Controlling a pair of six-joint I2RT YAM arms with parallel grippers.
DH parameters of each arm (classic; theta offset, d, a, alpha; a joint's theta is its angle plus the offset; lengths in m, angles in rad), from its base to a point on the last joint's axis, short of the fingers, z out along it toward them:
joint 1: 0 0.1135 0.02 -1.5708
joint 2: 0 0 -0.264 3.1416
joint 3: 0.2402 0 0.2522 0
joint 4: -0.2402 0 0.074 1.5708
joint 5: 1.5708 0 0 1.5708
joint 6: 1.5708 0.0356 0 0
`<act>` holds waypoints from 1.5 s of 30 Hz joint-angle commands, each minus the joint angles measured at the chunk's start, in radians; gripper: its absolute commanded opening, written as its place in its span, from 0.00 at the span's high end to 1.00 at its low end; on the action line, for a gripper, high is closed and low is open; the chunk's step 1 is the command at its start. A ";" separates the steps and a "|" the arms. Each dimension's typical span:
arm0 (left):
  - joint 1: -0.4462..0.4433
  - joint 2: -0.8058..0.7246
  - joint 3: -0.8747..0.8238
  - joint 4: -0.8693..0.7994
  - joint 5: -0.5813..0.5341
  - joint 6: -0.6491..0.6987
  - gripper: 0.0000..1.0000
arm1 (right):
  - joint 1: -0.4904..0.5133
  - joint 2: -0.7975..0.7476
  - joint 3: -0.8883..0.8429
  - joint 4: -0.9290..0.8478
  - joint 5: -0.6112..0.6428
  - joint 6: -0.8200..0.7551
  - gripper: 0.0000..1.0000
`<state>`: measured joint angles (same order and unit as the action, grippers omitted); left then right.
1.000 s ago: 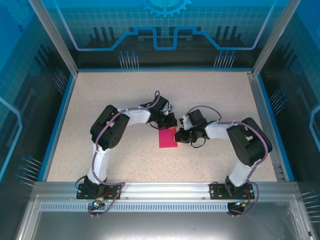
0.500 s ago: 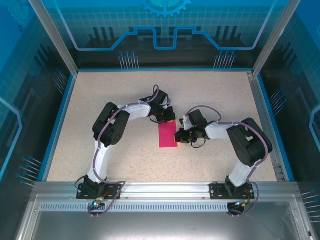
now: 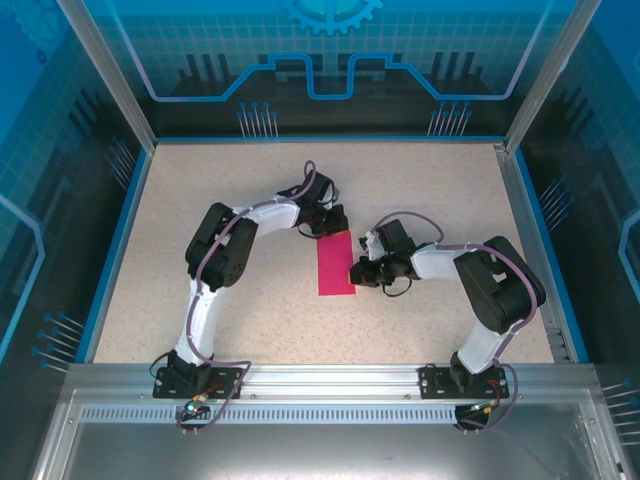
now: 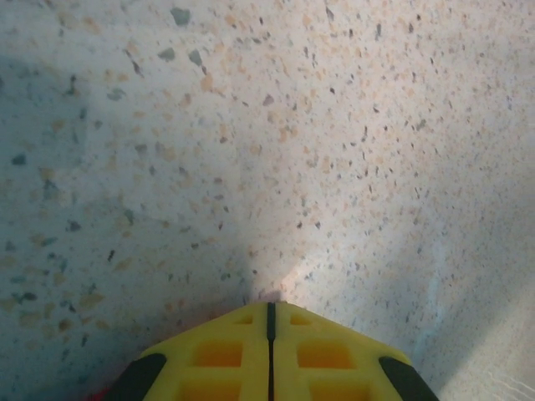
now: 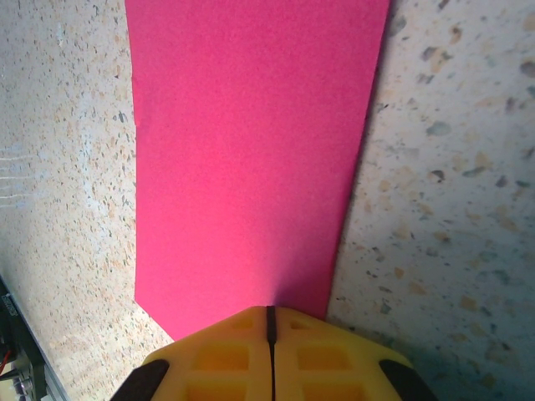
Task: Fold a paper plane with a square sheet of paper (pick it up from the middle)
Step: First fold in half a square sheet of paper at the center of the table.
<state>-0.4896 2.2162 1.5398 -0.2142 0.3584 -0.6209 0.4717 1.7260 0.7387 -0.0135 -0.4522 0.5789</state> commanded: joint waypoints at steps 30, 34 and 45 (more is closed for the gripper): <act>-0.104 -0.045 -0.160 0.058 0.035 -0.038 0.91 | 0.010 0.064 -0.067 -0.155 0.067 -0.001 0.95; -0.091 -0.031 -0.148 0.052 0.012 -0.041 0.92 | 0.010 0.063 -0.071 -0.158 0.069 -0.004 0.95; -0.037 0.047 -0.004 0.012 0.011 -0.007 0.91 | 0.010 0.065 -0.081 -0.169 0.076 -0.011 0.95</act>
<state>-0.5571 2.2051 1.4742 -0.2077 0.4400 -0.6514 0.4706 1.7279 0.7273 0.0090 -0.4561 0.5831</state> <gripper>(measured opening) 0.086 0.056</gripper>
